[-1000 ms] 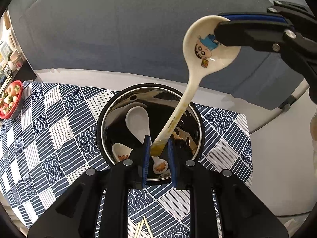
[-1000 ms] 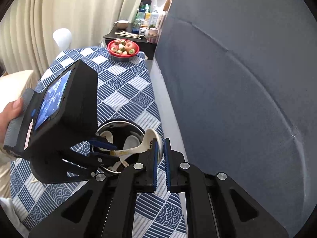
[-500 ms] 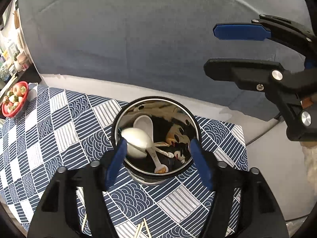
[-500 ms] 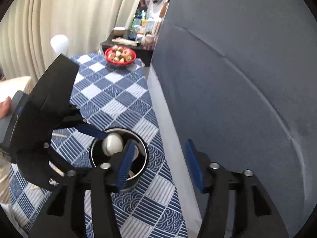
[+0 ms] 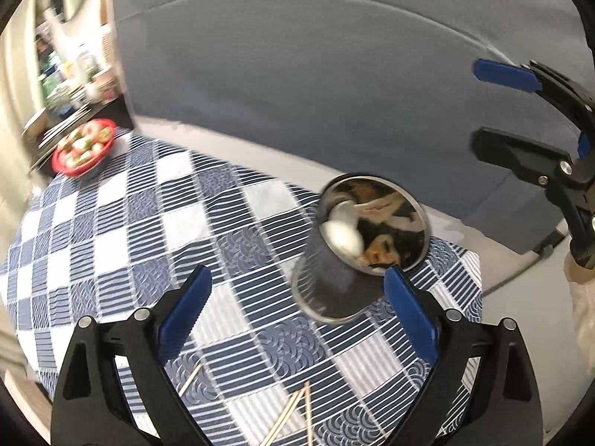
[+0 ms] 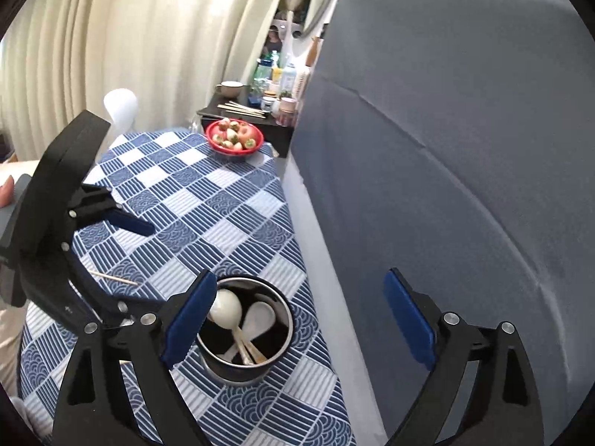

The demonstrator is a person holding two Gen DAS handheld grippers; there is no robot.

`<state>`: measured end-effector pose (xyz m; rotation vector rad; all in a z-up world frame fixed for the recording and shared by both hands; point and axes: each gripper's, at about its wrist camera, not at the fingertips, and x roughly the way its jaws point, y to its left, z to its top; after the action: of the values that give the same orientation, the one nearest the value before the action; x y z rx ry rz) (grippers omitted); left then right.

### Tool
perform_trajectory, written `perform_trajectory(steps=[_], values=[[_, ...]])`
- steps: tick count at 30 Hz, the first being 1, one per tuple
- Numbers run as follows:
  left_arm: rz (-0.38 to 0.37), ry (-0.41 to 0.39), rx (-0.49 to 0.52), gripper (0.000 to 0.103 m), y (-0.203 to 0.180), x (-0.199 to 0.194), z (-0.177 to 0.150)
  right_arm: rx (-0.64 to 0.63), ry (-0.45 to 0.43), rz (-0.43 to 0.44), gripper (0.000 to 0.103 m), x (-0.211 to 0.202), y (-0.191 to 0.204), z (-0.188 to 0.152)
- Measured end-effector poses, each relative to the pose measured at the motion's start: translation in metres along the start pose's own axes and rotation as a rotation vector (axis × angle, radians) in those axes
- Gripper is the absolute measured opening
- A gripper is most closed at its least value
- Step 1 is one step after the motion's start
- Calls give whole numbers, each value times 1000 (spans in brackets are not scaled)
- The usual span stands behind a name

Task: Organize utensils
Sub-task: 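Open both tools to release the spoon into the holder, then move both tools down to the wooden chopsticks on the table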

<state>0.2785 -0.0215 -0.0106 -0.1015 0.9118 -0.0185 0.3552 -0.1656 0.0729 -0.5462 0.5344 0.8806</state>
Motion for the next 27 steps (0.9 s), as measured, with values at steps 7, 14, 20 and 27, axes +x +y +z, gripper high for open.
perform_trajectory(steps=[7, 14, 20, 27], values=[[100, 11, -87, 95, 38, -22, -31, -28, -1, 49, 87, 9, 24, 7], [133, 45, -134, 97, 59, -33, -56, -51, 6, 100, 87, 18, 48, 8], [133, 78, -161, 97, 76, -32, -76, -58, 18, 110, 88, 24, 66, 9], [106, 129, -121, 97, 95, -24, -94, -26, 42, 93, 88, 30, 86, 8]])
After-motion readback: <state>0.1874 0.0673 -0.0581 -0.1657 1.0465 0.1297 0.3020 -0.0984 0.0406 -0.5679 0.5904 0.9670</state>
